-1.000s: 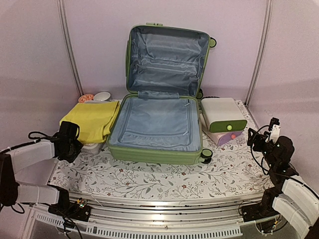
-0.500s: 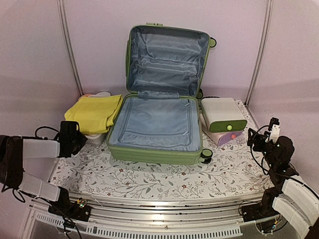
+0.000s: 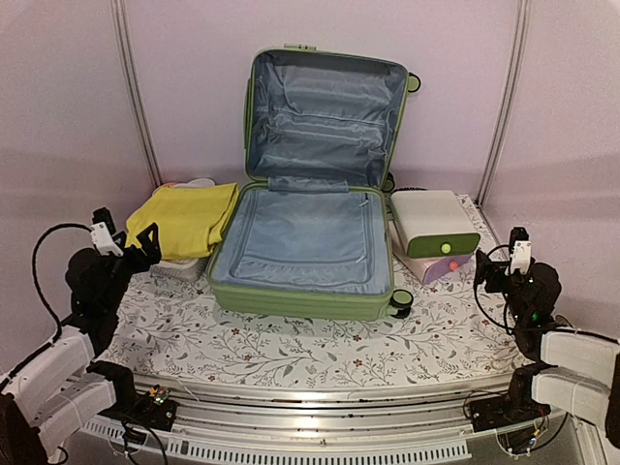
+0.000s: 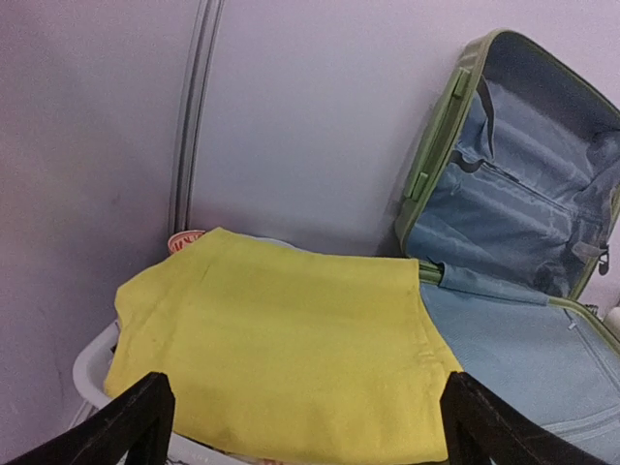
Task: Open, take out, and arrange the luggage
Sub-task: Reset both arms
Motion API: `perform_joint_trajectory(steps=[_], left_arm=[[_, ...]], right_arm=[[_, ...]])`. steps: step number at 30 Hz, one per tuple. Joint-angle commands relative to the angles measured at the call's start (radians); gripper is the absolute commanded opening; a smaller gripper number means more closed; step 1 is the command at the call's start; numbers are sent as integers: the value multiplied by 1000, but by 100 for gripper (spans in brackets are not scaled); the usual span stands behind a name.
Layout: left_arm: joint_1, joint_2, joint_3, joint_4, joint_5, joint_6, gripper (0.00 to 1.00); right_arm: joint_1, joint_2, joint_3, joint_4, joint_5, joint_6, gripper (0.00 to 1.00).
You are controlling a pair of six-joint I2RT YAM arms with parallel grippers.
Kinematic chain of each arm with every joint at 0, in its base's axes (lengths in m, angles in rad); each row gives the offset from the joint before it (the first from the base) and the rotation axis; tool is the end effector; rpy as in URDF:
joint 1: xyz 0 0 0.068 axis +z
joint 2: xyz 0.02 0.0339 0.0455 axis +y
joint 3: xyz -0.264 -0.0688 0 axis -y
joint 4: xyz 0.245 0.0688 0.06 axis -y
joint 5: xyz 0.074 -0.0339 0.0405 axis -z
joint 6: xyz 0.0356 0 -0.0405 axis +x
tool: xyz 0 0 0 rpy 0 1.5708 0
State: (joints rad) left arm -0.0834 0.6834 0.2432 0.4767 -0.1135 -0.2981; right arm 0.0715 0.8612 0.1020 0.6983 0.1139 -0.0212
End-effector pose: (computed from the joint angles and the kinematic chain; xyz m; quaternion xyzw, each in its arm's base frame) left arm 0.1715 -0.0103 0.2341 -0.1148 0.6846 -0.0976 0.7132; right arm 0.1760 0.0086 0.1820 0.0053 0.7282 -0.0242 0.6850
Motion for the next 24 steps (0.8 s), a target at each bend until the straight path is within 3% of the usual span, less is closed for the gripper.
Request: perform_joint_trajectory(steps=[1, 6, 13, 15, 20, 21, 24], left_arm=[[6, 60, -5, 155, -26, 253, 98], [133, 315, 33, 321, 204, 220, 98], [162, 482, 20, 452, 221, 259, 98], [163, 501, 2, 484, 217, 278, 98], [163, 622, -19, 622, 236, 299, 98], [163, 658, -16, 652, 242, 299, 98], [163, 776, -22, 789, 274, 299, 98]], right_arm=[[-5, 178, -6, 311, 11, -85, 95], [-84, 387, 6, 534, -123, -44, 94], [-146, 593, 50, 681, -262, 36, 92], [-146, 693, 43, 815, -300, 32, 90], [-146, 669, 119, 619, -223, 32, 94], [-147, 668, 116, 627, -230, 43, 100], [-146, 674, 124, 621, -251, 39, 99]])
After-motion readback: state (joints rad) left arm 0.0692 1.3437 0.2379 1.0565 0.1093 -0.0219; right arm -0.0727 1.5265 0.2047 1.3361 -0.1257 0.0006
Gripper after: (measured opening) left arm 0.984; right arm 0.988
